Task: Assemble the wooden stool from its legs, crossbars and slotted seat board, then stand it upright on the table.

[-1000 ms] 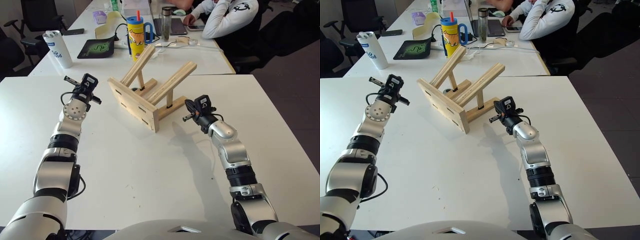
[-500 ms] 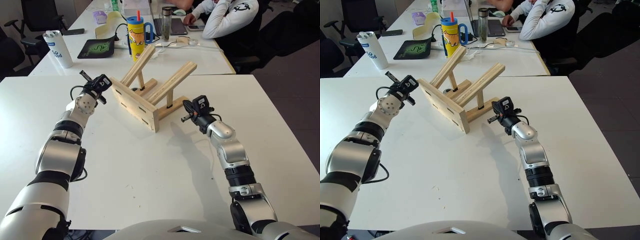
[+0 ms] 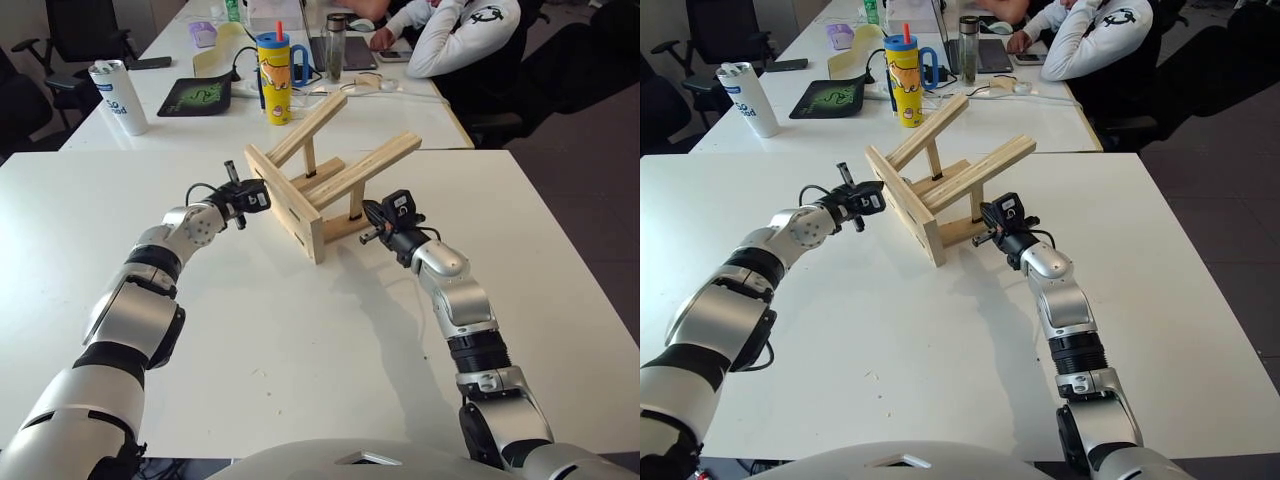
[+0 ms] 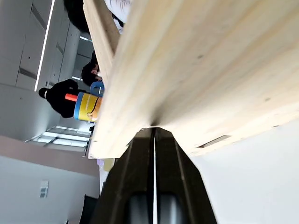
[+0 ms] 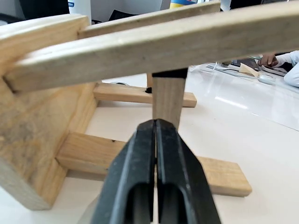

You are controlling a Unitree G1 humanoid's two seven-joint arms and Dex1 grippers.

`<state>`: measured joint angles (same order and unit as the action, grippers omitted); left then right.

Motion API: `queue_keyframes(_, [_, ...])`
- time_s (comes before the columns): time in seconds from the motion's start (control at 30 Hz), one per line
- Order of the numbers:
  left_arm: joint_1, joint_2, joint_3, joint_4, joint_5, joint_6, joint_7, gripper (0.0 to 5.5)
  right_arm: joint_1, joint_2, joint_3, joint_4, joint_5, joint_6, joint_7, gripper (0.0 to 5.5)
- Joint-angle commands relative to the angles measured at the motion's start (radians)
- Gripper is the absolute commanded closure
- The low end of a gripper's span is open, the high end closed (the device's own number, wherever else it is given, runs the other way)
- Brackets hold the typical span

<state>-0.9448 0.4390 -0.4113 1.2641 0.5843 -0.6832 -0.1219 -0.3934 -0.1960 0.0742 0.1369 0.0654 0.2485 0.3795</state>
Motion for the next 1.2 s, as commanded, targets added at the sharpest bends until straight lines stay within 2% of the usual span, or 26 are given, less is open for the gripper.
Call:
queue_keyframes(0.03, [0.031, -0.034, 0.008, -0.06, -0.035, -0.059, -0.025, 5.49, -0.074, 0.02, -0.001, -0.053, 0.027, 0.043, 0.004, 5.5])
queue_keyframes(0.33, [0.07, -0.063, 0.036, -0.132, -0.086, -0.065, -0.019, 5.49, -0.229, 0.035, -0.024, 0.037, 0.094, 0.137, 0.038, 5.5])
queue_keyframes(0.47, [0.086, -0.065, 0.045, -0.156, -0.095, -0.055, -0.014, 5.49, -0.307, 0.063, 0.032, 0.082, 0.06, 0.169, 0.04, 5.5])
queue_keyframes(0.57, [0.09, -0.069, 0.053, -0.168, -0.103, -0.045, -0.008, 5.49, -0.426, 0.074, 0.118, 0.222, -0.014, 0.257, 0.046, 5.5])
queue_keyframes(0.67, [0.091, -0.069, 0.063, -0.181, -0.111, -0.04, -0.001, 5.49, -0.552, 0.08, 0.142, 0.418, -0.074, 0.291, 0.013, 5.5])
queue_keyframes(0.83, [0.107, -0.069, 0.082, -0.219, -0.127, -0.031, 0.01, 5.49, -0.738, 0.071, 0.163, 0.712, -0.14, 0.221, 0.048, 5.5])
queue_keyframes(0.97, [0.118, -0.073, 0.09, -0.234, -0.127, -0.018, 0.019, 5.49, -0.78, 0.064, 0.207, 0.805, -0.166, 0.196, 0.205, 5.5])
queue_keyframes(1.07, [0.125, -0.062, 0.106, -0.245, -0.139, -0.01, 0.03, 5.49, -0.748, -0.022, 0.326, 0.796, -0.216, 0.123, 0.538, 5.5])
queue_keyframes(1.2, [0.133, -0.042, 0.135, -0.267, -0.156, -0.003, 0.039, 5.49, -0.735, -0.164, 0.408, 0.806, -0.276, -0.062, 0.79, 5.5])
